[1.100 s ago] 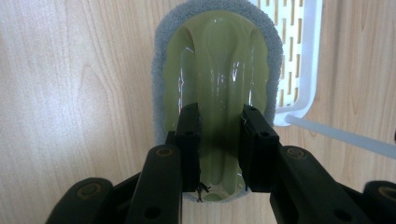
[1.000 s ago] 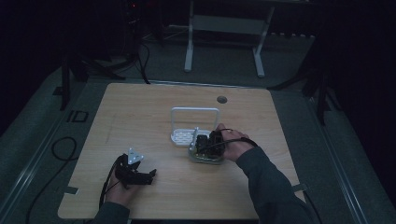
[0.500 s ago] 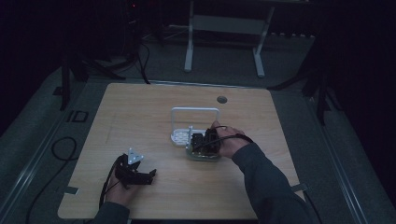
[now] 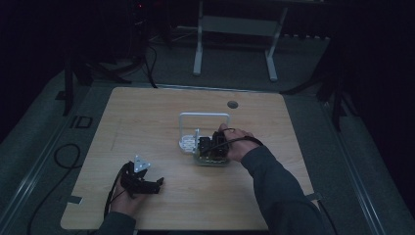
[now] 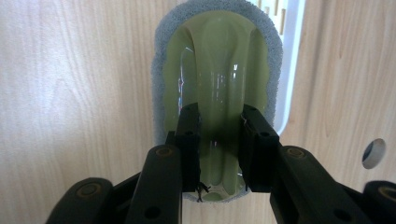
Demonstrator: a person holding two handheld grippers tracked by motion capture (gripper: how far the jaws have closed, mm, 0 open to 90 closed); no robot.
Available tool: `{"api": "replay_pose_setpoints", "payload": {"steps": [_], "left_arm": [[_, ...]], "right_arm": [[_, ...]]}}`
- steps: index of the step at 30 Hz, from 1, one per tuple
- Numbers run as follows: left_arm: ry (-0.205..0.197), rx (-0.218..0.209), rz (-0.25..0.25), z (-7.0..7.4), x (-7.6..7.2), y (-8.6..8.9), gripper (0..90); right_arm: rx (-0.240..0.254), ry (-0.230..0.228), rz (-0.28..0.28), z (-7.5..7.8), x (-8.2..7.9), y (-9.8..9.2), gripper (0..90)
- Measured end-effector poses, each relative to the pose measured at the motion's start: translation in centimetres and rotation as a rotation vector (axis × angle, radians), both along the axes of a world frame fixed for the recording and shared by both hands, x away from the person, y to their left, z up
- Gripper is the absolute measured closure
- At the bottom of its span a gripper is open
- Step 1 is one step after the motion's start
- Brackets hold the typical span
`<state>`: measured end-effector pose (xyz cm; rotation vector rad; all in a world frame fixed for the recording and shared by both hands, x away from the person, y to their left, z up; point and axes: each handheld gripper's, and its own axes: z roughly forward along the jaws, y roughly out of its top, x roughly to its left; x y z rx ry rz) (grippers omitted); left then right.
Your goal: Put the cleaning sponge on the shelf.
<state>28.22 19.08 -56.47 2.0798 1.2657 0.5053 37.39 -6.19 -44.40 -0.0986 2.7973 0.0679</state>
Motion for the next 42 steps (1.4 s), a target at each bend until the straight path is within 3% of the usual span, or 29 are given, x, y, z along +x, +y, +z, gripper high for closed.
{"api": "replay_pose_setpoints", "payload": {"steps": [17, 26, 42], "left_arm": [[0.0, 0.0, 0.0, 0.0, 0.0, 0.0, 2.7], [0.001, 0.0, 0.0, 0.0, 0.0, 0.0, 2.7], [0.001, -0.001, 0.0, 0.0, 0.0, 0.0, 2.7]], "right_arm": [[-0.019, -0.064, 0.0, -0.5, 1.0, 1.1, 71.6], [0.002, -0.093, -0.011, -1.1, 1.8, 2.2, 71.6], [0.0, -0.184, 0.003, -2.4, 2.5, 3.6, 71.3]]}}
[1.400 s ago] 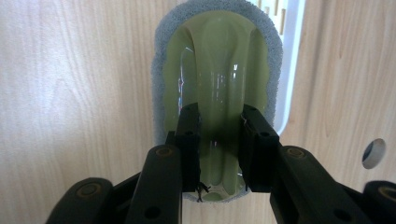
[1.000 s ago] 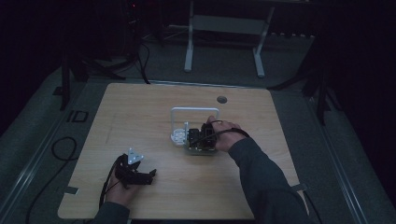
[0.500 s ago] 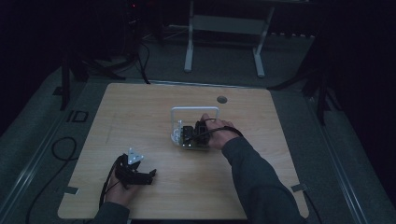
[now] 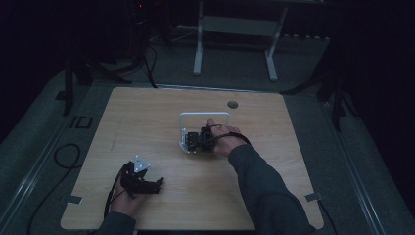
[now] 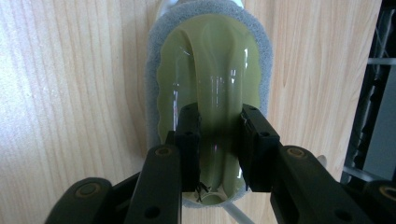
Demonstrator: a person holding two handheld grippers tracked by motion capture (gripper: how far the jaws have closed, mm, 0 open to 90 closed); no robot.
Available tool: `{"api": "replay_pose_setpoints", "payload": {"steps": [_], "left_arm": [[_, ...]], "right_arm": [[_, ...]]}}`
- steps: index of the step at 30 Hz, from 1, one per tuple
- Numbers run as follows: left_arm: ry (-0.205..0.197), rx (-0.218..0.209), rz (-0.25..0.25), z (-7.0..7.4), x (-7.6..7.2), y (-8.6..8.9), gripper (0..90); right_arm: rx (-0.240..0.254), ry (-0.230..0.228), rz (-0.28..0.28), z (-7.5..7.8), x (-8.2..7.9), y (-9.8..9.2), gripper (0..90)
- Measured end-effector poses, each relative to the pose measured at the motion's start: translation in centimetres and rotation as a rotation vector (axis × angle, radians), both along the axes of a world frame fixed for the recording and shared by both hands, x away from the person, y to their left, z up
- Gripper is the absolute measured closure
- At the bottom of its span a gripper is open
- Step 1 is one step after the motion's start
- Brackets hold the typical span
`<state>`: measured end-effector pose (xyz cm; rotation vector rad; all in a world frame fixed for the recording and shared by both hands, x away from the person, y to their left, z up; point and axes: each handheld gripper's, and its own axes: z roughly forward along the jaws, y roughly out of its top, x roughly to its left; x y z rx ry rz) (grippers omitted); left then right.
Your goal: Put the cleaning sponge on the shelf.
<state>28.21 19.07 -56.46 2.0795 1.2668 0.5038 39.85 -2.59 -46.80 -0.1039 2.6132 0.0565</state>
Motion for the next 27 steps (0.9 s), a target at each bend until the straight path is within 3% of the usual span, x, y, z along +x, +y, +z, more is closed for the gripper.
{"api": "replay_pose_setpoints", "payload": {"steps": [10, 14, 19, 27], "left_arm": [[0.001, 0.002, -0.002, 0.0, 0.0, 0.0, 2.7], [0.001, 0.002, -0.001, 0.0, 0.0, 0.0, 2.7], [0.001, 0.002, -0.001, 0.0, 0.0, 0.0, 2.7], [0.0, 0.001, 0.0, 0.0, 0.0, 0.0, 2.7]], "right_arm": [[-0.002, -0.083, -0.017, -0.8, 0.4, 0.4, 71.7], [-0.002, -0.065, -0.053, -1.0, 0.8, 0.3, 53.1], [0.055, -0.038, -0.083, -0.2, 0.6, -0.5, 42.4], [0.148, -0.072, -0.057, 1.5, -1.7, -1.7, 34.9]]}}
